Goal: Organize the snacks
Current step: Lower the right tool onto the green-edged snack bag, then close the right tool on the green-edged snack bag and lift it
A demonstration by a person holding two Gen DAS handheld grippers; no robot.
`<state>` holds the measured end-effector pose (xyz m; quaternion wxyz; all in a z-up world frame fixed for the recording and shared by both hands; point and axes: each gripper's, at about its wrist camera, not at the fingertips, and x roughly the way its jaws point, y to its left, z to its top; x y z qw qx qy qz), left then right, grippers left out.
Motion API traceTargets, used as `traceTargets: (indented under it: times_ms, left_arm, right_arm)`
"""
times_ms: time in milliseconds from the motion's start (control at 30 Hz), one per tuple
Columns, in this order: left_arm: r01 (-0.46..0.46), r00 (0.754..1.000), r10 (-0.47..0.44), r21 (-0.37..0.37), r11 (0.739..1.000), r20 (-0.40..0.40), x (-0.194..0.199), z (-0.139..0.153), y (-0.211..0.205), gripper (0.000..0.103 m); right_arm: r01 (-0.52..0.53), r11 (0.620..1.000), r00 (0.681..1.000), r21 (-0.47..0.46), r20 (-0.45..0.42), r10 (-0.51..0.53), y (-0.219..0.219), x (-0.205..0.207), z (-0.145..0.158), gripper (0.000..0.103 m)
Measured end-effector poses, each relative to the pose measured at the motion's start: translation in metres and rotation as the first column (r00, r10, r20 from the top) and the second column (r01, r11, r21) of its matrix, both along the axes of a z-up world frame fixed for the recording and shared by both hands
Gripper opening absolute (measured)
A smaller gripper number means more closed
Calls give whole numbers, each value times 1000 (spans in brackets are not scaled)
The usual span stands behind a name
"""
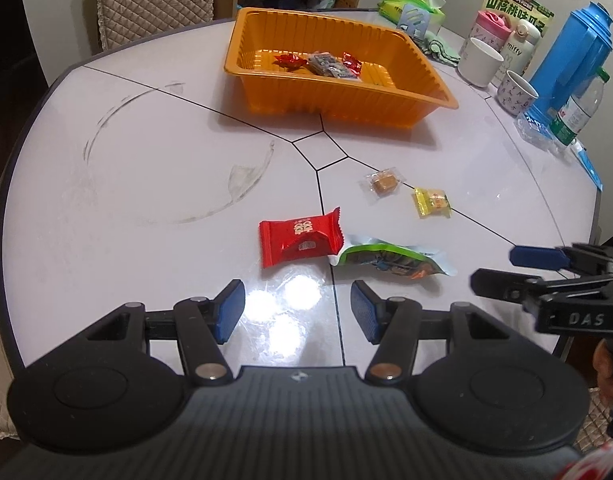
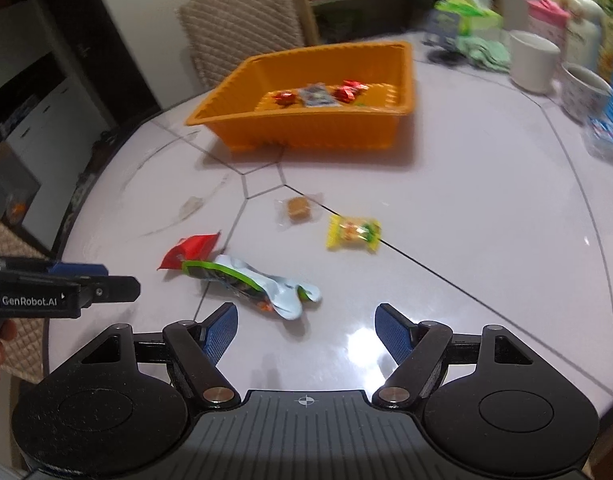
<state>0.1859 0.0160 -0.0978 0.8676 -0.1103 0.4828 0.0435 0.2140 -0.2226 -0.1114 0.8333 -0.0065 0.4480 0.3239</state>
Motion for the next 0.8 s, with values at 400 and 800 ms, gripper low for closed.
traceTargets:
  times_ms: [400, 800]
  left_arm:
    - [-24, 999, 24, -14, 1000, -22, 3, -11, 16, 55]
    - [-39, 999, 39, -11, 999, -38, 3, -18, 26, 55]
  right_arm:
    - [-199, 979, 975, -34, 94, 201, 48, 5, -19, 61]
    - [-318, 931, 920, -182, 180, 349, 81, 2, -45, 49]
